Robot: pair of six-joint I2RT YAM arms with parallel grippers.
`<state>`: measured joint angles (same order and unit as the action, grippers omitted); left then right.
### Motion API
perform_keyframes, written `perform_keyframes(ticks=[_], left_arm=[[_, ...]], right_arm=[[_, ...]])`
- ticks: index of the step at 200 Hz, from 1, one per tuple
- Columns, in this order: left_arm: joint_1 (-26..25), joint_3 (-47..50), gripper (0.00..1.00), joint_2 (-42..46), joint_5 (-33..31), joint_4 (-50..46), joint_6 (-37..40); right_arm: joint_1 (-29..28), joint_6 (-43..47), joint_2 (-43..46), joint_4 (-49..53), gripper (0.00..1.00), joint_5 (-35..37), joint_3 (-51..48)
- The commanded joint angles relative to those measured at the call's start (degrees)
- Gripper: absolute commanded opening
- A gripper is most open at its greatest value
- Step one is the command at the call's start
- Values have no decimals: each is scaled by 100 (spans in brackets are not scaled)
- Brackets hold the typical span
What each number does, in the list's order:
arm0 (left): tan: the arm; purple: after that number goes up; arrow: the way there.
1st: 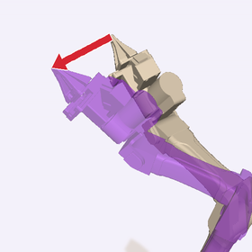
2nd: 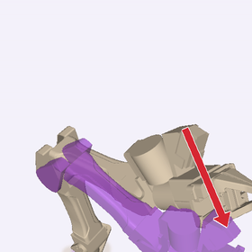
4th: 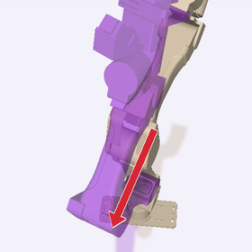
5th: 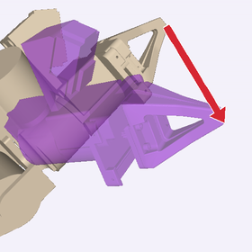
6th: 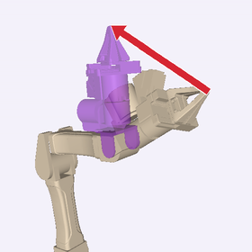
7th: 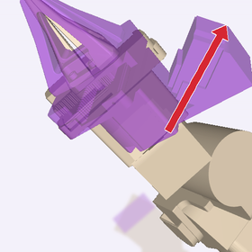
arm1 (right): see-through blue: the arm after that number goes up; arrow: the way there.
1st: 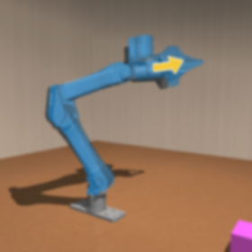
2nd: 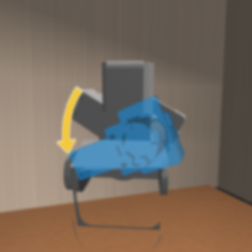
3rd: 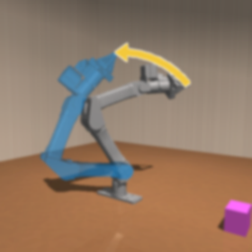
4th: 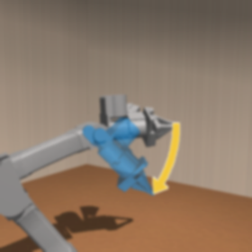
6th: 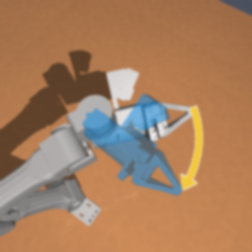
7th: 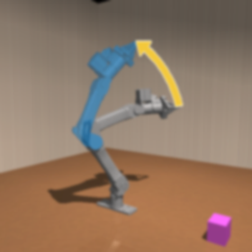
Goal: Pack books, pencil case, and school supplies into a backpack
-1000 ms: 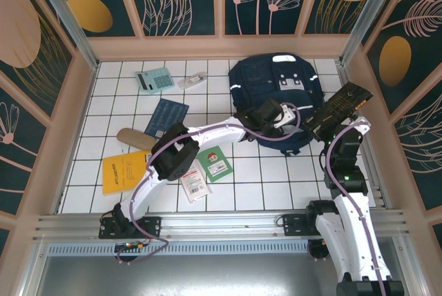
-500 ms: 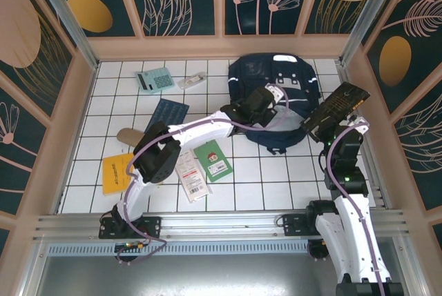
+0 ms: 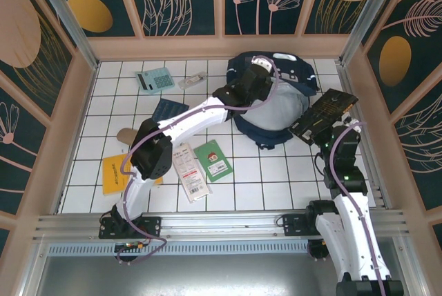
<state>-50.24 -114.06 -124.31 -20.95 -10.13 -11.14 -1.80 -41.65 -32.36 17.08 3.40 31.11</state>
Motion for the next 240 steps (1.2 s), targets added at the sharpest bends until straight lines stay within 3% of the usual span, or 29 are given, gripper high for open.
perform_keyframes(ticks=[1, 49, 100, 132, 183, 240], left_arm=[[34, -550, 0, 223, -209, 111, -288], [-10, -344, 0, 409, 154, 130, -457], [-242, -176, 0, 626, 148, 125, -497], [-355, -358, 0, 639, 217, 143, -555], [-417, -670, 0, 474, 338, 38, -685], [-420, -725, 0, 425, 311, 42, -765]], right_arm=[[30, -412, -132, -733, 0, -753, -193], [55, -666, -527, -2537, 0, -1579, -472], [281, -1182, -1894, -4581, 0, -2426, -473], [375, -1362, -2564, -5530, 0, -2587, -206], [479, -1692, -3486, -6549, 0, -2956, 293], [433, -1559, -4078, -6600, 0, -3130, 684]])
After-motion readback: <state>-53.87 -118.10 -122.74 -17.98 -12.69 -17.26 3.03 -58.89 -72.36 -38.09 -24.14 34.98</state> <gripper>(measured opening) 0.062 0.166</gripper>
